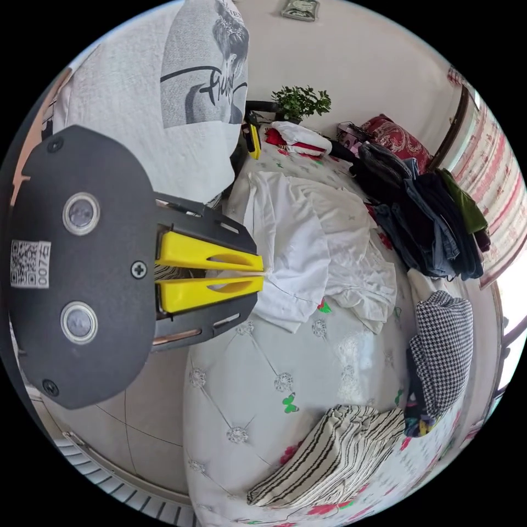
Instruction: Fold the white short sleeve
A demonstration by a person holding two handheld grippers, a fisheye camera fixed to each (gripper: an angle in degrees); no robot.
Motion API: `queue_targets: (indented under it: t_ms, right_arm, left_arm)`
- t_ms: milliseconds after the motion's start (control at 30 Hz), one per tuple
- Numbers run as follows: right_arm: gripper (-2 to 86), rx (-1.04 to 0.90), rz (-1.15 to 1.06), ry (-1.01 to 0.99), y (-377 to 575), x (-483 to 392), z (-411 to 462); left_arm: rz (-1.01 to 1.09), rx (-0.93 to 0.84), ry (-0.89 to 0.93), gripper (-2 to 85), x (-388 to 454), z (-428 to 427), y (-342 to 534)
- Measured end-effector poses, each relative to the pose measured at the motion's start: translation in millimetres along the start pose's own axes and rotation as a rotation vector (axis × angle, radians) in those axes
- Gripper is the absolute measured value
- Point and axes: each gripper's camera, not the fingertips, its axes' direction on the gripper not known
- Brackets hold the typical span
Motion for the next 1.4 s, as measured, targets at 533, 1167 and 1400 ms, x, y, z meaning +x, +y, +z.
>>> queue_targets:
  t_ms: [533,1167,1400]
  right_arm:
    - [0.3,-0.010,-0.026,-0.001,-9,-14,14]
    - [2.9,-0.053,0.046,0.123,53,1,59]
    - [0.2,-0.136,-0.085,0.240,60,-26,52]
  left_arm:
    - [0.063,-0.095,-0.264,-0.6,58,49,-20]
    - [-0.128,0.032,-0.193,-0.8,36,-13,22]
    - [-0.143,0.034,-0.169,-0.8,27,-24,39]
